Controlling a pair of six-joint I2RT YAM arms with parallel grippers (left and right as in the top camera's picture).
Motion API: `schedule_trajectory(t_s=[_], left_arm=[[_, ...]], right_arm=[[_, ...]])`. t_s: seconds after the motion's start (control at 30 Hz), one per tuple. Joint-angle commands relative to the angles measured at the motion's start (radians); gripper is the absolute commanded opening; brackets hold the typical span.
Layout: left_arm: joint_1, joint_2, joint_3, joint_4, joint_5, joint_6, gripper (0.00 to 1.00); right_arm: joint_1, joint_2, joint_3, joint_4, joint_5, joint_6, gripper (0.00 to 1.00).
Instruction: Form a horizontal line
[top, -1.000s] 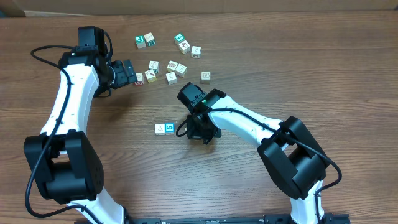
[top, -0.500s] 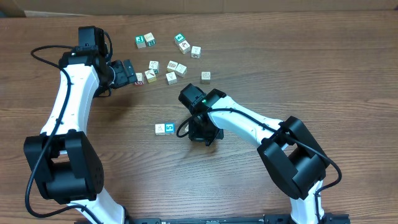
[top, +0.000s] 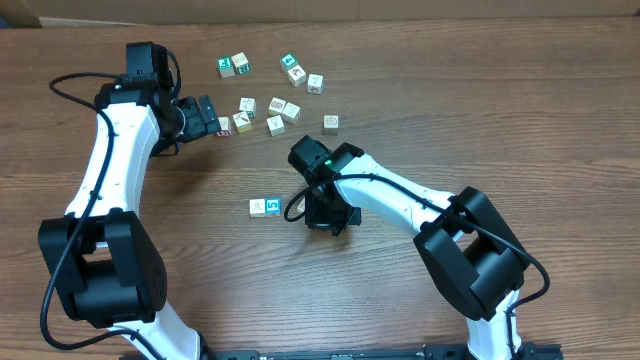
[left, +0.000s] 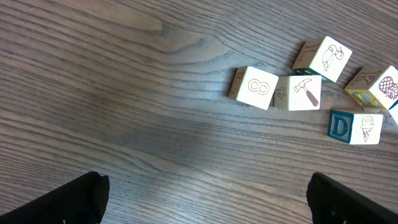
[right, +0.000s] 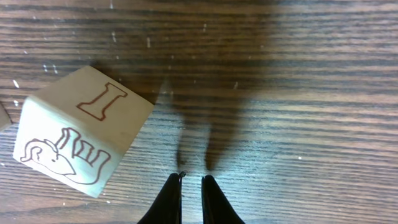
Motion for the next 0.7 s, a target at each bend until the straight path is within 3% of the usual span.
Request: schedule_trajectory(t_s=[0.0,0.67], left_arm=[[-0.007,0.007,0.009,0.002,-0.006,0.000,1.00],[-0.007,0.007,0.009,0.002,-0.006,0.000,1.00]], right_arm=[[0.001,-0.037,-0.004,-0.010,0.013,0.004,0.09],[0.001,-0.037,-0.004,-0.029,0.013,0.004,0.09]])
